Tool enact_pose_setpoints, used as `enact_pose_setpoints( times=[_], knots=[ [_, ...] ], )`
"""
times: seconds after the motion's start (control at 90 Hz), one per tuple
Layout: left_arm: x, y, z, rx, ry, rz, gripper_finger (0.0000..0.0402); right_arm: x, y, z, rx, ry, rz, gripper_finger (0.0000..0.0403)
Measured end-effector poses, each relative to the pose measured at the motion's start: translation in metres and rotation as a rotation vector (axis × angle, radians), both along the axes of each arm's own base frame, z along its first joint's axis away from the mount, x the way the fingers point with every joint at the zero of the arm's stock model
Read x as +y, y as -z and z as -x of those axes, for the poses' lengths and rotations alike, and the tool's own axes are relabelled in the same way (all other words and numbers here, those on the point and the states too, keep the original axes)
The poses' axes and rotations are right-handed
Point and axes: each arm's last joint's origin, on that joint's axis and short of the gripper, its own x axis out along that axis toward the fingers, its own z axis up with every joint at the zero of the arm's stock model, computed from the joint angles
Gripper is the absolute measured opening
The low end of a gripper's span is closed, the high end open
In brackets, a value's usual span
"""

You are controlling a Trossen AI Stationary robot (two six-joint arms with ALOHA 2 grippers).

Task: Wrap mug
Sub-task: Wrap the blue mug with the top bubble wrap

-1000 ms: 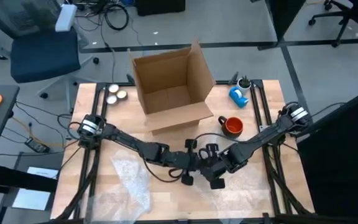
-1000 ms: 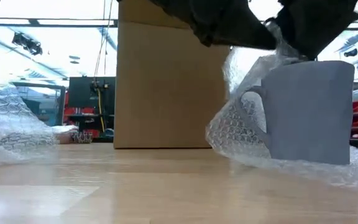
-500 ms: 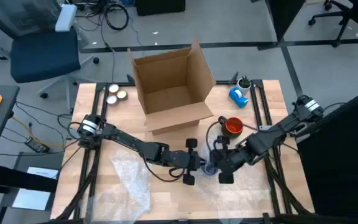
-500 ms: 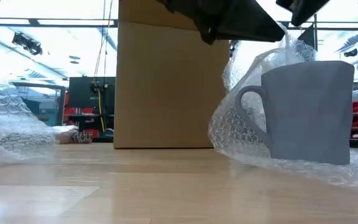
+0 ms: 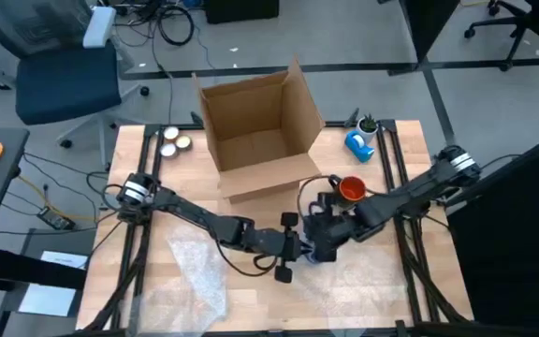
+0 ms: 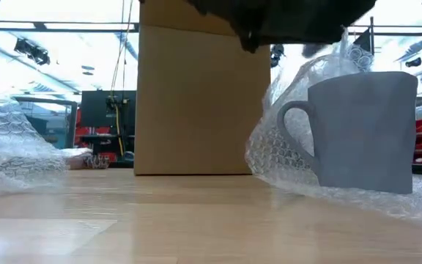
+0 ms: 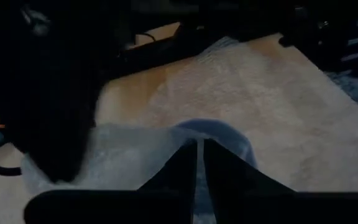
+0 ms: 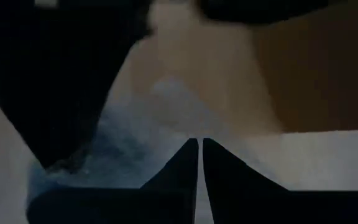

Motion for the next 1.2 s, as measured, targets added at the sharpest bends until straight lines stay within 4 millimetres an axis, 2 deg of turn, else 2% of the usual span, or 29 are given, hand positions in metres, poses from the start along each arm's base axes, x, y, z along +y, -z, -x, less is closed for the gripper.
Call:
enact_pose_setpoints(
  times=[0.122, 0.333, 0.767, 0.867, 1.067, 1.2],
  knots=[
    [0.000, 0.005, 0.000, 0.016, -0.003, 0.007, 0.0015, 0.004, 0.006, -0.002, 0.021, -0.017, 0.001, 0.0000],
    [0.000, 0.007, -0.001, 0.024, -0.004, 0.006, 0.0015, 0.012, -0.003, 0.006, -0.017, -0.034, -0.027, 0.0000],
    [0.000, 0.009, -0.001, 0.033, -0.011, 0.000, 0.0015, 0.026, -0.002, 0.012, 0.007, -0.048, -0.133, 0.0000],
    [0.001, 0.009, -0.001, 0.036, -0.013, -0.001, 0.0015, 0.029, 0.006, 0.009, 0.042, -0.052, -0.150, 0.0000],
    [0.002, 0.011, 0.000, 0.053, -0.021, -0.014, 0.0015, 0.033, 0.038, -0.004, 0.150, -0.086, -0.148, 0.0000],
    [0.003, 0.012, 0.000, 0.058, -0.034, -0.048, 0.0015, 0.033, 0.050, -0.010, 0.190, -0.093, -0.138, 0.0000]
  ],
)
